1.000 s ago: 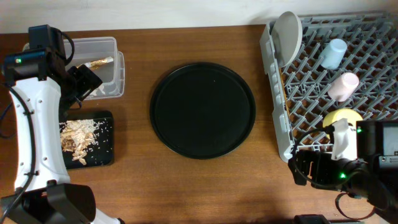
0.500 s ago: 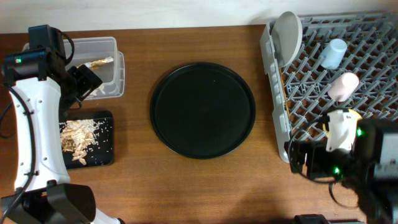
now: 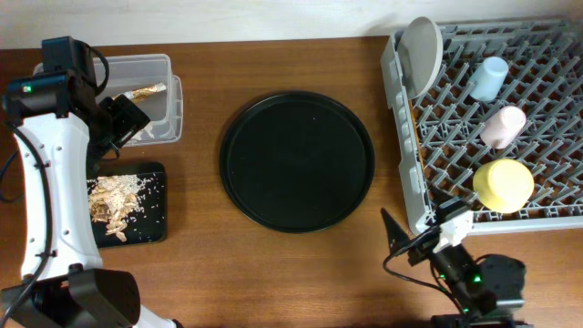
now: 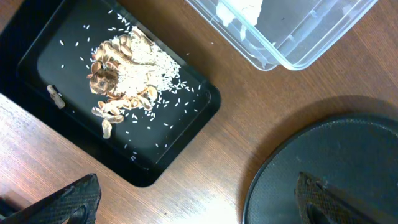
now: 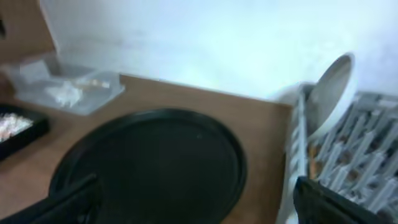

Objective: Sort waste into correct bins and load items into the dishwasher rack

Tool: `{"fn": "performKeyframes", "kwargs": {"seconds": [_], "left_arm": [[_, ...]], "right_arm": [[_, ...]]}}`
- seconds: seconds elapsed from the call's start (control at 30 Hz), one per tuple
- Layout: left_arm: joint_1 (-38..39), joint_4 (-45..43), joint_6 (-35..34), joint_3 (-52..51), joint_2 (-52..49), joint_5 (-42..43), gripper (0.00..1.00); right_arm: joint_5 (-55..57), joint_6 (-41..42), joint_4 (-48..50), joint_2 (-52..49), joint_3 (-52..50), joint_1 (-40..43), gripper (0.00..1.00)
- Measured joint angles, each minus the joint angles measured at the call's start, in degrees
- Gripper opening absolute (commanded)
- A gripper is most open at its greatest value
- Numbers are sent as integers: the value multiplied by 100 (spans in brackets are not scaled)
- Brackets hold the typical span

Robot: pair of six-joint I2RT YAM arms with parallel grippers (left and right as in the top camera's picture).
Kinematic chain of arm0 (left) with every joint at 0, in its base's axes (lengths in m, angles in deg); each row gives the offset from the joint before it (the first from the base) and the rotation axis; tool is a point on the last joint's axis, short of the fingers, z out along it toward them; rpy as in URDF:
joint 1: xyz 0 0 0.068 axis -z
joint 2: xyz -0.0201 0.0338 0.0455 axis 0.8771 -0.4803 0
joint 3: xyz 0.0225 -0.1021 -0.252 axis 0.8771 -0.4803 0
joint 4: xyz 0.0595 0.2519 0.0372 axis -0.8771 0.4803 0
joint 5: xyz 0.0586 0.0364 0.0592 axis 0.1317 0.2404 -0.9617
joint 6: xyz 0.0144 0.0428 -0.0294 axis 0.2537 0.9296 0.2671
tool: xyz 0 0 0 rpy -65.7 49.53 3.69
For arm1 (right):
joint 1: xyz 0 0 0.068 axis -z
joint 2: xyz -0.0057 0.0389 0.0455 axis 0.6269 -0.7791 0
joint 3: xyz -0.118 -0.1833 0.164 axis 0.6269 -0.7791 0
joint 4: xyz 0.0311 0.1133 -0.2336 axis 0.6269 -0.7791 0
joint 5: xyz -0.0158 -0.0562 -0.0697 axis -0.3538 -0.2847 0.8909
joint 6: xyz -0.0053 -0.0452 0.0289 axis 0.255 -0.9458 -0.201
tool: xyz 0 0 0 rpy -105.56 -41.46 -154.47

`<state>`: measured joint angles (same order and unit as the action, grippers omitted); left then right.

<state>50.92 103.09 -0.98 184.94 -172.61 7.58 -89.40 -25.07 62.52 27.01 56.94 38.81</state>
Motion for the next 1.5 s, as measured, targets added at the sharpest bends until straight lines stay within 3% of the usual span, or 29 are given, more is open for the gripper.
{"fn": "performKeyframes", "kwargs": {"seconds": [0.3, 1.0, 1.5], "left_arm": [[0, 0, 0, 0, 0, 0, 99], [0, 0, 0, 0, 0, 0, 99], [0, -2, 0, 0, 0, 0, 99]], "right_arm": [[-4, 22, 1078, 911, -1154, 0, 98], [2079, 66, 476, 1056, -1296, 308, 98], [2227, 61, 463, 1056, -1296, 308, 98]]}}
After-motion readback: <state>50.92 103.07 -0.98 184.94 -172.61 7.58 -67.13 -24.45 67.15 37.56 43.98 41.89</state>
